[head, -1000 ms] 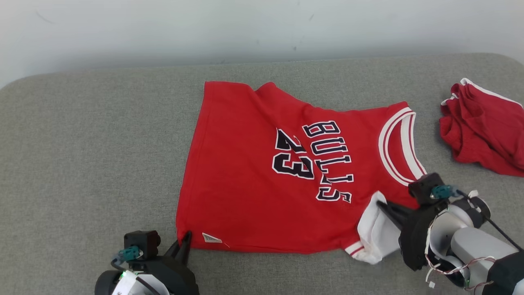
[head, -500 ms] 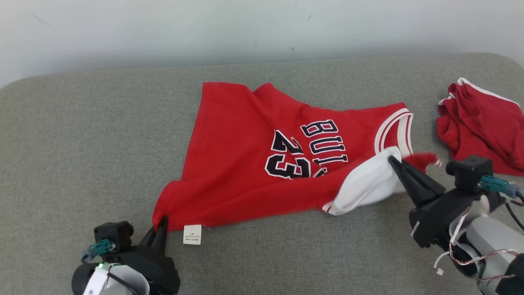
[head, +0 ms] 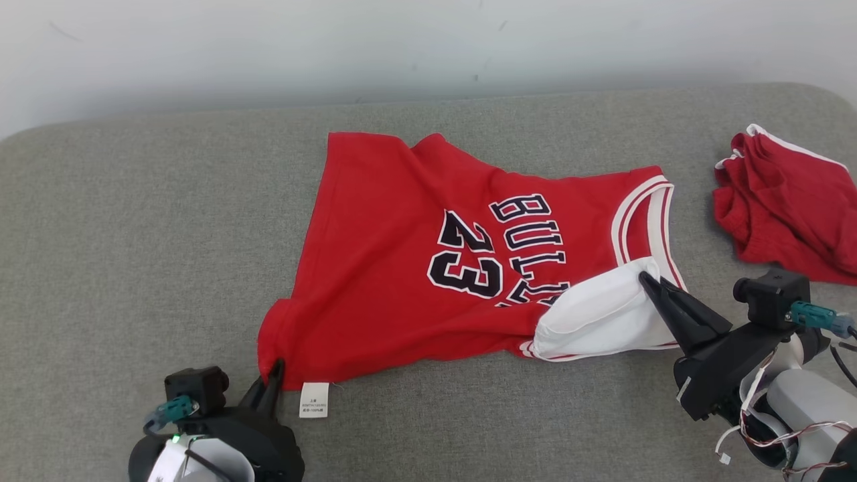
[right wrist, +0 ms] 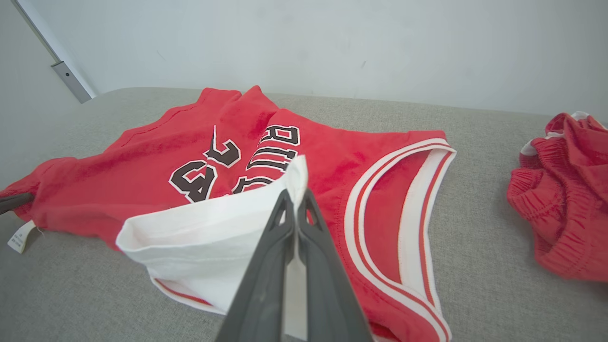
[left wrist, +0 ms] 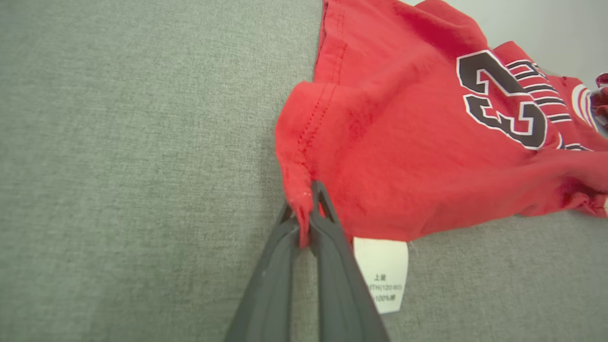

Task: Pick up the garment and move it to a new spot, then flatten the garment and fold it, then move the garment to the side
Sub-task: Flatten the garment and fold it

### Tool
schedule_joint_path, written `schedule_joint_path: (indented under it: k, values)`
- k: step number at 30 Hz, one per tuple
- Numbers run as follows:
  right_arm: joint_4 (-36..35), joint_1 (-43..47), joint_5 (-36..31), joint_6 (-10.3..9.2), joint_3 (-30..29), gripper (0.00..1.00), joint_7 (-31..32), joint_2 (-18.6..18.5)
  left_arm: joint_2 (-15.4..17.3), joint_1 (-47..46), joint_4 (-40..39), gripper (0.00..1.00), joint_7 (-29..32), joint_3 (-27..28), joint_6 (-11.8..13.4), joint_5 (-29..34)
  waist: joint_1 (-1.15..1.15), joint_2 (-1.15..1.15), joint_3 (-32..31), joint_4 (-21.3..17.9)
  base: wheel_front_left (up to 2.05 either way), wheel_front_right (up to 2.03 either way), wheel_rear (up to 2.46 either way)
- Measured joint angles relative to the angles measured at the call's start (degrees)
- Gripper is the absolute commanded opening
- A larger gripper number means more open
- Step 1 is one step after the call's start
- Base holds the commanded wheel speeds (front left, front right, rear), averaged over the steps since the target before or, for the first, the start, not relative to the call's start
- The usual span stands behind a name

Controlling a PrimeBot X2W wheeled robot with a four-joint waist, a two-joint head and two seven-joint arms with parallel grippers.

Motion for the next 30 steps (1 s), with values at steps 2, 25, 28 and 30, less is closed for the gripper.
schedule_joint_path:
  k: [2,25,28,30]
  values:
    - [0.41,-0.09,-0.01,0.33,0.32,0.00,0.01,-0.05,-0.20,-0.34,-0.16,0.00,0.85,-0.24,-0.04,-0.01,0.00,0.00,0.26,0.17,0.00,0.00,0.00]
    - [11.38,-62.33,-10.61,1.43,-5.65,0.00,2.31,0.51,-1.07,-59.86,0.03,0.00,10.68,14.43,-8.14,-7.17,0.01,0.00,13.87,1.46,0.00,0.00,0.00]
    - [10.03,-50.43,-10.54,1.52,-1.18,0.00,-1.04,1.11,-0.74,-49.95,1.24,0.00,8.79,12.83,-9.95,-7.35,0.05,0.02,14.39,2.19,0.00,0.00,0.00]
    - [8.79,-40.60,-9.33,1.53,1.27,0.00,-0.66,1.58,0.09,-40.60,2.29,0.00,8.10,11.04,-10.50,-7.27,0.04,0.02,13.87,2.42,0.00,0.00,0.00]
